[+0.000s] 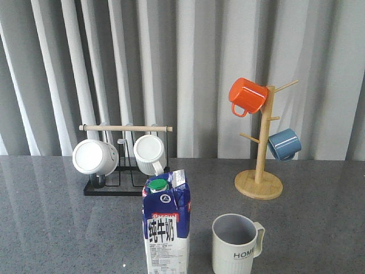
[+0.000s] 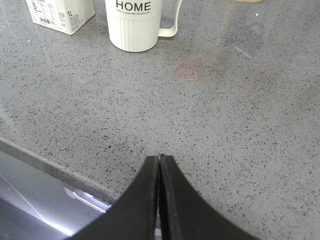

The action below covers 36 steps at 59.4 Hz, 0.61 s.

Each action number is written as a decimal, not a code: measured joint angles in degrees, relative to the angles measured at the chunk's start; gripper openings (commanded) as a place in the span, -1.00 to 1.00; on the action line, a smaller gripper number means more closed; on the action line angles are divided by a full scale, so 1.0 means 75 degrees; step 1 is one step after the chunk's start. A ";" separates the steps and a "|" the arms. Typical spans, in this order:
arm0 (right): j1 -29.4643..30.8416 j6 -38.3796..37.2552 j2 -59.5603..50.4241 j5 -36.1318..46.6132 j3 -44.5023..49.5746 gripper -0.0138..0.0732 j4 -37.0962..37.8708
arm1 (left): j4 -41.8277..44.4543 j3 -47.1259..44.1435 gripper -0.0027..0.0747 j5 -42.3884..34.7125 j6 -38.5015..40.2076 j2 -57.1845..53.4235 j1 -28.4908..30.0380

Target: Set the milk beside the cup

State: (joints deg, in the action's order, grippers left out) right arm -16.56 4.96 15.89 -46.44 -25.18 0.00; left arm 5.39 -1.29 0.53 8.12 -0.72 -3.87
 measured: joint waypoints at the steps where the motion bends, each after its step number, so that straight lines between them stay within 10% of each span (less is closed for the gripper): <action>1: 0.0000 0.0000 0.0000 0.0000 0.0000 -0.70 0.0000 | 0.0000 0.0000 -0.95 0.0000 0.0000 0.0000 0.0000; 25: 0.0000 0.0000 0.0000 0.0191 0.0127 -0.70 0.0000 | 0.0000 0.0000 -0.95 0.0000 0.0000 0.0000 0.0000; 36: 0.0087 0.0000 0.0000 0.2053 0.0662 -0.70 0.0360 | 0.0000 0.0000 -0.95 0.0000 0.0000 0.0000 0.0000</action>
State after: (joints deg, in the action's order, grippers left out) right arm -15.90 4.96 15.89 -31.04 -20.22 2.70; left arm 5.39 -1.29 0.53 8.12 -0.72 -3.87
